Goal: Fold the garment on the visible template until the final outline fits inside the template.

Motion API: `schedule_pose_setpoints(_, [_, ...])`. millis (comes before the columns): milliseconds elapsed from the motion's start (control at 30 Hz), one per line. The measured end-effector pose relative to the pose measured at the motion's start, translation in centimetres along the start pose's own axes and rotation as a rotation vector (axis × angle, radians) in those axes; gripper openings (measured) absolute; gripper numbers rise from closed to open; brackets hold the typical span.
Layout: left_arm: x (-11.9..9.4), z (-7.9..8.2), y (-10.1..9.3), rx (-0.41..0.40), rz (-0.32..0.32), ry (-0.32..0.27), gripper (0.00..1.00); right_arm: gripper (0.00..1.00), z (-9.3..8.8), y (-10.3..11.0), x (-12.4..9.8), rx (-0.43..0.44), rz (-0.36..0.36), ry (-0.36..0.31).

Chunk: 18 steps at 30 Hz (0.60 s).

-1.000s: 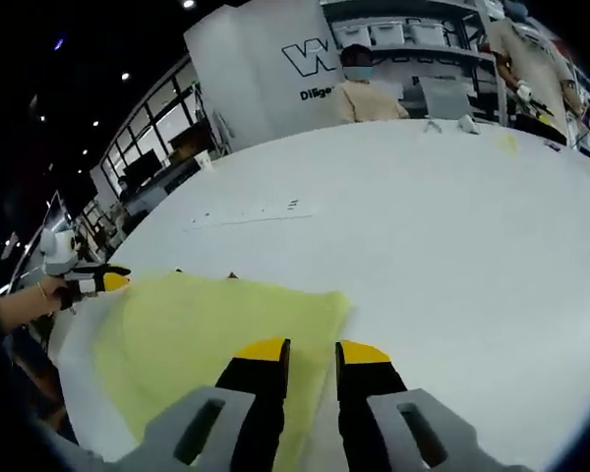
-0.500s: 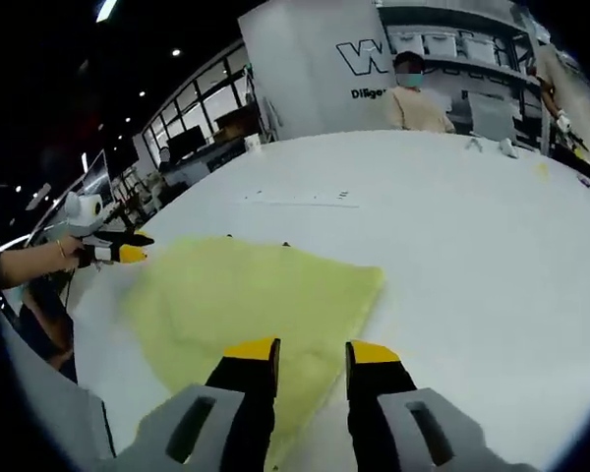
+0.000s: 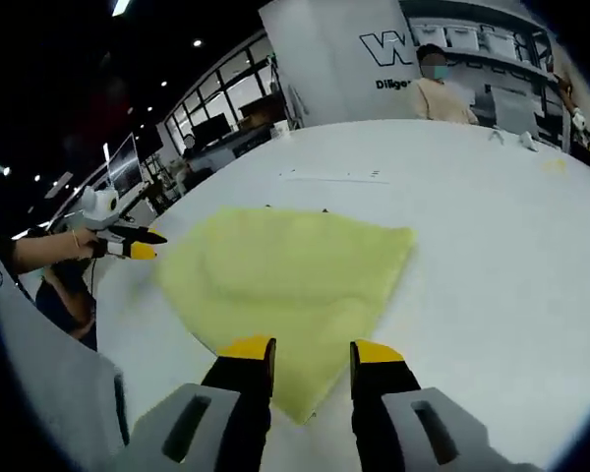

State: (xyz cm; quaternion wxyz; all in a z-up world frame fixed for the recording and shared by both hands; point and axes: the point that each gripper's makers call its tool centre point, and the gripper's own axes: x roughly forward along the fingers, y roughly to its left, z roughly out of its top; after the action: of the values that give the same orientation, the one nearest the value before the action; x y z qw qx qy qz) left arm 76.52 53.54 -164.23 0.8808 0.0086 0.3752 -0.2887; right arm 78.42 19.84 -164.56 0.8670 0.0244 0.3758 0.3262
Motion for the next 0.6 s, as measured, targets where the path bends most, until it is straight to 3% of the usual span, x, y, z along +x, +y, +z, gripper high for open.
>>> schedule_pose_setpoints(267, [-0.2,-3.9,-0.9,0.056,-0.030,0.076,0.30,0.26,-1.6,0.8,-1.1,0.010,0.015,0.027])
schedule_pose_setpoints(600, [0.1,-3.8,-1.4,0.057,-0.060,0.061,0.10,0.22,-3.2,1.0,-0.9,0.041,0.031,0.057])
